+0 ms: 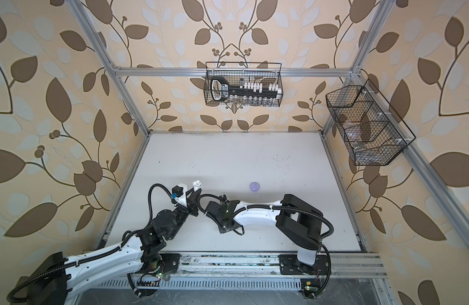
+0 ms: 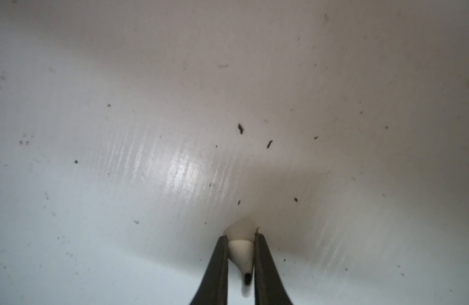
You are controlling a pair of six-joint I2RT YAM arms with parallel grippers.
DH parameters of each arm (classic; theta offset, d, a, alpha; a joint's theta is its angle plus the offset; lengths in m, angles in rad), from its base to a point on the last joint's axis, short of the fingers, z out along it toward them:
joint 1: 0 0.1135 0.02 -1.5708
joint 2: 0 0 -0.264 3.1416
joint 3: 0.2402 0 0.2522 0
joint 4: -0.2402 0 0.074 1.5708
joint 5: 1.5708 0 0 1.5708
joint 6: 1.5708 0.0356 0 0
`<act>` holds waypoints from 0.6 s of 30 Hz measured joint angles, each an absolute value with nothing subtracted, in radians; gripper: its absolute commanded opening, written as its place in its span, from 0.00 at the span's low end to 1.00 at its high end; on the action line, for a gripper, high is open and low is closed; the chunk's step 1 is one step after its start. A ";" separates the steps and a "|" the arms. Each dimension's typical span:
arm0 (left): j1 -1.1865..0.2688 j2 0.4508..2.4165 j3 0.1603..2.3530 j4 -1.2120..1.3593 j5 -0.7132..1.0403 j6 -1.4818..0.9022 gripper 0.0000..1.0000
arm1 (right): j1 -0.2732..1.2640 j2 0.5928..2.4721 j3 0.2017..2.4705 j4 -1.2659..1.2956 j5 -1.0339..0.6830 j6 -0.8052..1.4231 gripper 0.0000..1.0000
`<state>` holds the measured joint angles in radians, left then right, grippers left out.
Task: Insert the wireless bluetooth earbuds into the charging case
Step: 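Carry the earbud with the right gripper toward the case in the left gripper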
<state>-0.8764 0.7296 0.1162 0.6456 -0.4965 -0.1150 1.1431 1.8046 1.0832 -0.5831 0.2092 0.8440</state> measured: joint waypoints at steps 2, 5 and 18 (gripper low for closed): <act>-0.876 0.737 0.117 0.646 -0.484 -0.115 0.02 | 1.143 1.796 1.082 -0.583 0.213 0.844 0.15; -0.876 0.759 0.125 0.646 -0.451 -0.115 0.02 | 1.143 1.755 1.068 -0.566 0.229 0.844 0.14; -0.876 0.832 0.131 0.699 -0.250 -0.110 0.00 | 1.121 1.475 0.923 -0.454 0.335 0.840 0.14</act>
